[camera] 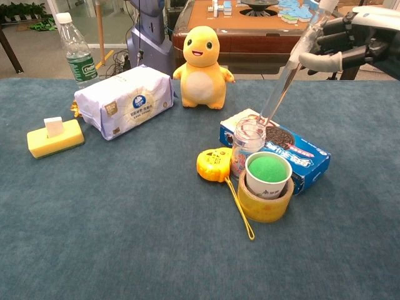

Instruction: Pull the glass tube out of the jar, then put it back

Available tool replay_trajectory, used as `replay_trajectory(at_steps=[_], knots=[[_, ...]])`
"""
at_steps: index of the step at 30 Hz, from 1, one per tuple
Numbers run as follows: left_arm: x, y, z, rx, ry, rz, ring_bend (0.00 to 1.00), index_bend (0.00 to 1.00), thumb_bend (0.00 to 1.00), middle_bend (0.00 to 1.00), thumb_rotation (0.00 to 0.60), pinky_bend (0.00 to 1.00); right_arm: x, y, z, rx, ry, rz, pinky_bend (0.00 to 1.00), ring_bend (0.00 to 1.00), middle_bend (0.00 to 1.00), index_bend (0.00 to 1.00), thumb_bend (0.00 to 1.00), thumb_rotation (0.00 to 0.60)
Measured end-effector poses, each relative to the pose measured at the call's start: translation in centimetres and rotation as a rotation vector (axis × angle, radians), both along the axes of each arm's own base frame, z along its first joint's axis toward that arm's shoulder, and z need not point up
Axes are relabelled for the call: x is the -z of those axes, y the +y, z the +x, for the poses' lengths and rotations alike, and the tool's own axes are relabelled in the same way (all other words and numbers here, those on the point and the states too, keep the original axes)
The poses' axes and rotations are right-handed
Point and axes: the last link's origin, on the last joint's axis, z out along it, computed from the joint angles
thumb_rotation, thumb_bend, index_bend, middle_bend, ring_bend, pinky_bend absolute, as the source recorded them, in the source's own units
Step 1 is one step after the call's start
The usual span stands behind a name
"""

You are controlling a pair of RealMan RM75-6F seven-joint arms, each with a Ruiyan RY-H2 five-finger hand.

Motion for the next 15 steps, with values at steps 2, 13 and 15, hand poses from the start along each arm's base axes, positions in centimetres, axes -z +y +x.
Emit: replay_trajectory(at_steps=[2,13,15], knots=[[-0.1,0.0,-0.1,-0.003,0.0,0.002,0.16,0.25,0.24,0.2,0.6,0.02,0.6,-0.3,0.3,-0.003,-0.001,0.01,0.26,0.31,0.46,0.64,0.62,0.6],[-0.1,-0.2,-0.4,-0.013,-0.002,0.002,0.16,0.25,0.24,0.2,0.6,0.02,2.6,-1.2,0.6,-0.008,0.029,0.032,0.26,0.31,0.46,0.64,0.61,0.6],[0.0,-0.2,-0.5,-0.013,-0.003,0.002,0.16,0.25,0.24,0.2,0.6,0.02,2.9,-1.3,0.5,-0.008,0.04,0.035,0.26,0.31,0.46,0.64,0.61,0.6]])
